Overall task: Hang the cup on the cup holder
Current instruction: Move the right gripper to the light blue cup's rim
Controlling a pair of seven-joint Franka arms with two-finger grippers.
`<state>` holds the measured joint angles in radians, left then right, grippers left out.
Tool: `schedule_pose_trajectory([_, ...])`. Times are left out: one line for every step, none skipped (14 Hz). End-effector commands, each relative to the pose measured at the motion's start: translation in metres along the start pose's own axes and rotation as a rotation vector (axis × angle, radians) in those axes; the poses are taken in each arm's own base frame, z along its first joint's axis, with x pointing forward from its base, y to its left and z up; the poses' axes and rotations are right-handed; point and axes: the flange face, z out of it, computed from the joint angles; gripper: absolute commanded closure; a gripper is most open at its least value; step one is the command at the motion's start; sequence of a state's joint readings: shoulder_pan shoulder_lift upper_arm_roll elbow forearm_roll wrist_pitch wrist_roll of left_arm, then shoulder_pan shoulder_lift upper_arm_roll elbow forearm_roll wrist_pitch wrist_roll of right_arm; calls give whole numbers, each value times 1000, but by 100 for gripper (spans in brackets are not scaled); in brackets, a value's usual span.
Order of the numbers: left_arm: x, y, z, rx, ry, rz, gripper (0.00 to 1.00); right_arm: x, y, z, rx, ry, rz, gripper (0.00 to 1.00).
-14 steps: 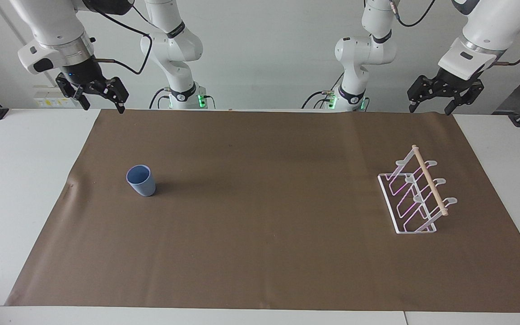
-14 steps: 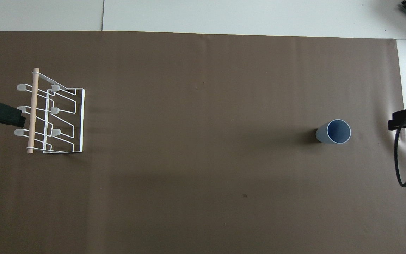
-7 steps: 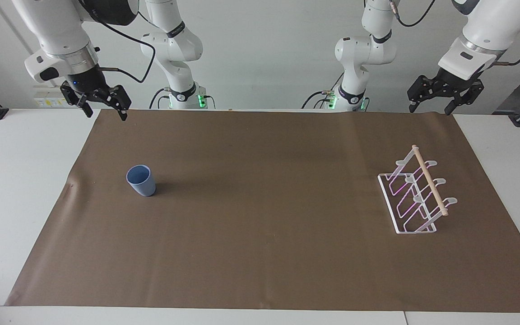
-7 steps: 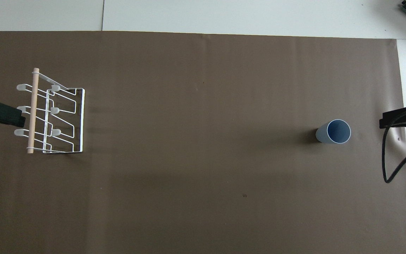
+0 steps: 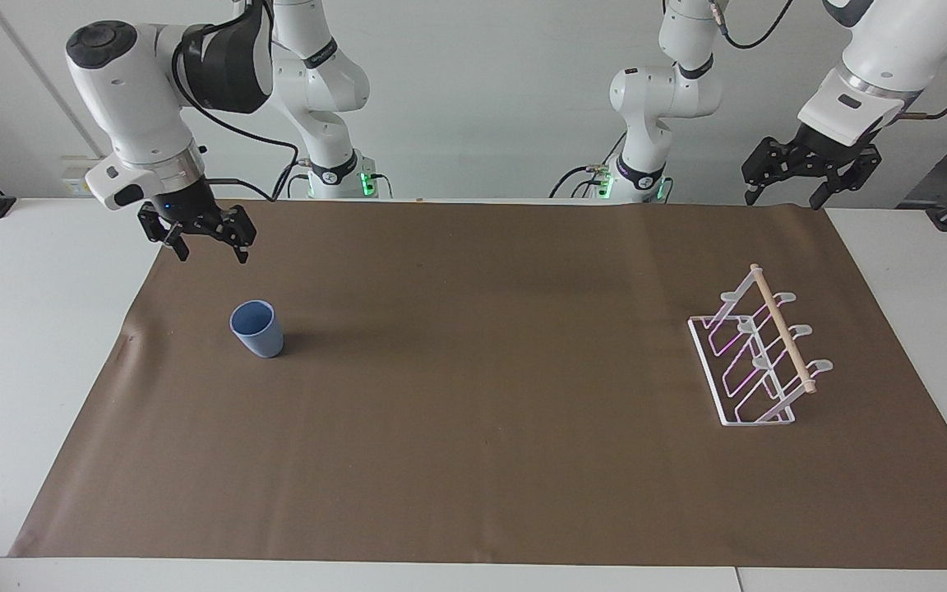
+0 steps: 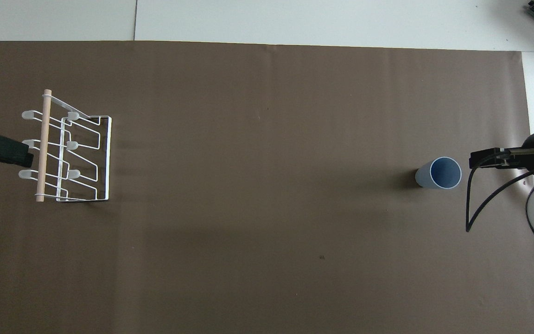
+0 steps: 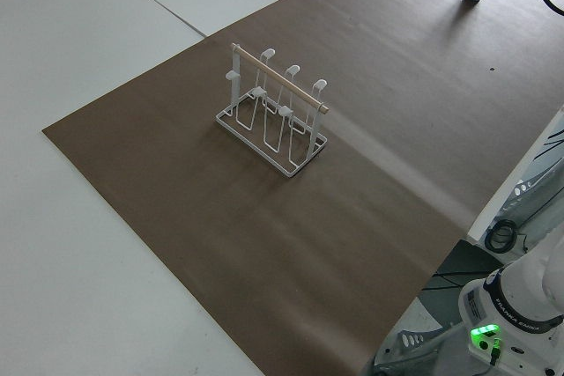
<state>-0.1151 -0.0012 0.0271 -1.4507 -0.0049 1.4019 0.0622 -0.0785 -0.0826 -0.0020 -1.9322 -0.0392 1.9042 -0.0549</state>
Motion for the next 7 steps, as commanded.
schedule_pose_trajectory([-7, -1, 0, -5, 6, -4, 0, -10, 12, 36, -1, 16, -56, 0])
schedule_pose_trajectory([-7, -1, 0, -5, 6, -4, 0, -8, 15, 46, 0, 16, -66, 0])
schedule_pose_trajectory([-7, -1, 0, -5, 6, -4, 0, -5, 17, 54, 2, 9, -72, 0])
schedule_pose_trajectory([-7, -1, 0, -5, 6, -4, 0, -1, 17, 67, 13, 0, -72, 0])
schedule_pose_trajectory([-7, -1, 0, -5, 6, -4, 0, 6, 21, 86, 29, 0, -73, 0])
schedule_pose_trajectory([-7, -1, 0, -5, 6, -4, 0, 10, 32, 105, 38, -8, -85, 0])
schedule_pose_trajectory([-7, -1, 0, -5, 6, -4, 0, 13, 41, 117, 48, -7, -97, 0])
